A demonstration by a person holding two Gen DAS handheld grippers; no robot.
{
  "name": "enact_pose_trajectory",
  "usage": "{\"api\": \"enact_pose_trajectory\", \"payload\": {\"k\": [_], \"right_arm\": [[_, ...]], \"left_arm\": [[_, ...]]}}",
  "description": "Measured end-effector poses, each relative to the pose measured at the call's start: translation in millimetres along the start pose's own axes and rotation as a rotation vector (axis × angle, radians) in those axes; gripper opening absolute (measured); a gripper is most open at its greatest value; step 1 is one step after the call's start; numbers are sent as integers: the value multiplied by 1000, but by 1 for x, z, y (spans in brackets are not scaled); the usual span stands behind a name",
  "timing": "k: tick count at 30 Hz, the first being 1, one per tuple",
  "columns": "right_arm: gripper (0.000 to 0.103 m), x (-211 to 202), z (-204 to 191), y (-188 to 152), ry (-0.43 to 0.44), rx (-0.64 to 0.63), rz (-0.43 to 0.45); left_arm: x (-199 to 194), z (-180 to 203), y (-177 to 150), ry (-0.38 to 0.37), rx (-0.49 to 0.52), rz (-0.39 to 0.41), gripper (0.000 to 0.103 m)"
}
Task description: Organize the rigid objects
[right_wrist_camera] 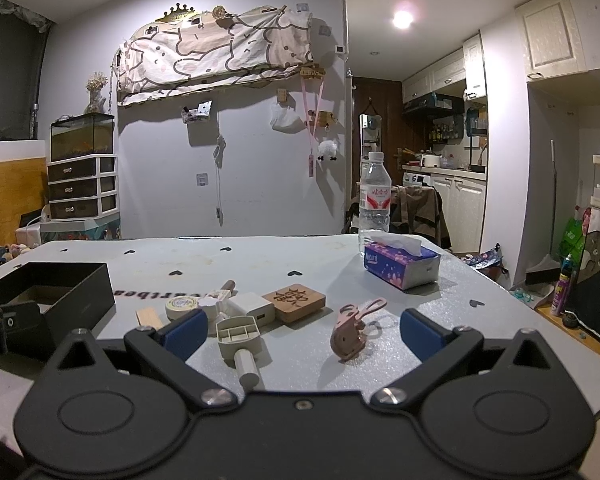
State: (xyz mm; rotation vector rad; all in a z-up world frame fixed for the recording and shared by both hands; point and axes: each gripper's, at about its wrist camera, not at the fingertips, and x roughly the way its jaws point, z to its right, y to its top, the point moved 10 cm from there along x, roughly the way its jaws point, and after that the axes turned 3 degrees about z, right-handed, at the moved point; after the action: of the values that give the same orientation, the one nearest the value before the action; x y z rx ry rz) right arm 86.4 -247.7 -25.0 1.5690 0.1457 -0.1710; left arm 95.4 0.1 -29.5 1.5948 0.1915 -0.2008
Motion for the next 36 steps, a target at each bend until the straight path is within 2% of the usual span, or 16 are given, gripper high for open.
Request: {"api": "enact_pose_trajectory", "payload": {"k": [27,36], "right_arm": [[103,2,4,-4,1,0,-1],[103,12,4,-11,-24,35,-24]], "left_arm": [[0,0,0,0,1,0,103],[-1,-7,0,-2,-12,-2,103]]}}
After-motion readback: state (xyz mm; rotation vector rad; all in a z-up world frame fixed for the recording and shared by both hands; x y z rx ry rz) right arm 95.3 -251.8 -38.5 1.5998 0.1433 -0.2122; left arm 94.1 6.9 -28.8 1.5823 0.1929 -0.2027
